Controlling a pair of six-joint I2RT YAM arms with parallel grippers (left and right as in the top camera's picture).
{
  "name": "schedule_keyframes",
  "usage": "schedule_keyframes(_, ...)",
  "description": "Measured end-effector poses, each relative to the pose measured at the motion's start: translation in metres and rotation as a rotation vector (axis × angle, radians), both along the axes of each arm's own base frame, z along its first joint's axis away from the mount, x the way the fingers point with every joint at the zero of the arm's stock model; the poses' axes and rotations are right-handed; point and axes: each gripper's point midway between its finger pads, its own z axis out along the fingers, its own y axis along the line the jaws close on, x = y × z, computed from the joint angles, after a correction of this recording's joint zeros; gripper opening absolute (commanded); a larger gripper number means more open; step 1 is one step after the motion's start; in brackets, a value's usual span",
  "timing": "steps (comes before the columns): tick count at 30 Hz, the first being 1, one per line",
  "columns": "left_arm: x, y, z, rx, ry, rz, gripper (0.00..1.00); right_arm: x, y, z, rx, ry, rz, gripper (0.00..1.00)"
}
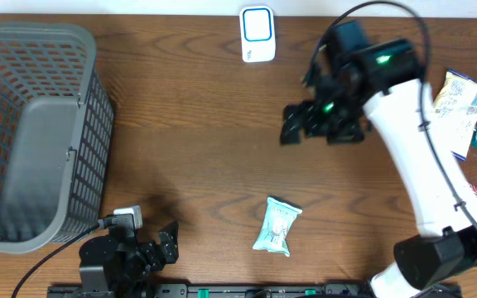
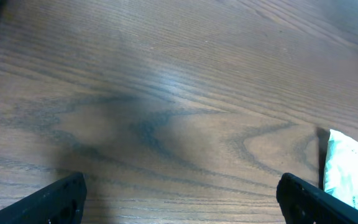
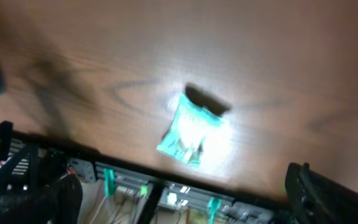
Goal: Scan the item barcode
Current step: 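Reach the right gripper to the mint-green pouch and grasp it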
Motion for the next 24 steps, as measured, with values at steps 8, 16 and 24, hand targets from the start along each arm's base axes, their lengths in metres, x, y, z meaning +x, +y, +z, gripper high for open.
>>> schedule_keyframes(8, 0.000, 0.000, 0.000, 0.000, 0.000, 0.000, 0.98, -0.041, 0.067, -0.045, -0.096, 0.038, -0.075, 0.99)
schedule_keyframes(16, 0.000, 0.000, 0.000, 0.000, 0.000, 0.000, 0.98, -0.107, 0.043, -0.125, -0.418, 0.146, -0.336, 0.99)
schedule_keyframes(24, 0.000, 0.000, 0.000, 0.000, 0.000, 0.000, 0.98, -0.109, 0.050, -0.146, -0.429, 0.073, -0.412, 0.84)
